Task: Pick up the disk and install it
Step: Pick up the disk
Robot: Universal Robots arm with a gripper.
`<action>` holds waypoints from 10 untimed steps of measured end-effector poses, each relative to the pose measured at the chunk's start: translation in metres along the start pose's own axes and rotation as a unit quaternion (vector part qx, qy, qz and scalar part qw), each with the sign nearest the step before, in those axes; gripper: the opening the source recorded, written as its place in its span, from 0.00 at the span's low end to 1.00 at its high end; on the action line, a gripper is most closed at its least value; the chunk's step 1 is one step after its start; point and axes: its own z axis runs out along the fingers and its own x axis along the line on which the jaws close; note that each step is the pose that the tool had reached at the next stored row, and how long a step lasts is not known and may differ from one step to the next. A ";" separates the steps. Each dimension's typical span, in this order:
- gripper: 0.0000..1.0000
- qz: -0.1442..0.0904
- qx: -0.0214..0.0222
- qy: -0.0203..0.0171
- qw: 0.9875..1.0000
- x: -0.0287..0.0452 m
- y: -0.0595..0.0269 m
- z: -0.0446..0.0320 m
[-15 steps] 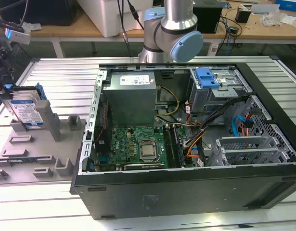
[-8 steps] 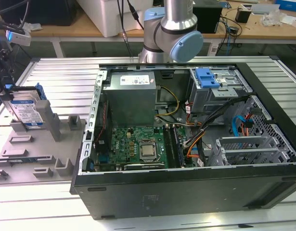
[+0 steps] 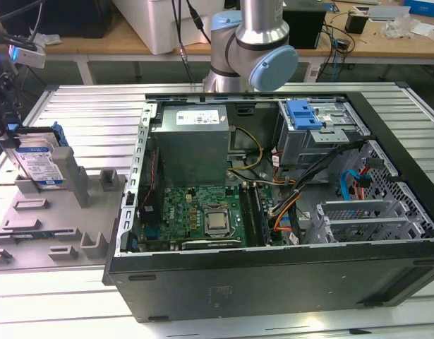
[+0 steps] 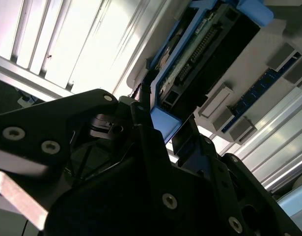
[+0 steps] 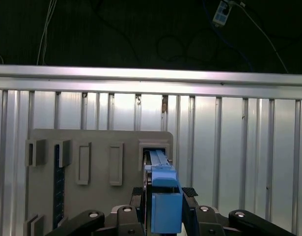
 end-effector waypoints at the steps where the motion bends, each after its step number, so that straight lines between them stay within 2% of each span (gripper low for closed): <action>1: 0.44 0.000 0.000 0.000 1.000 0.0000 0.0000 0.0003; 10: 0.44 0.000 0.000 0.002 1.000 0.0000 0.0000 0.0043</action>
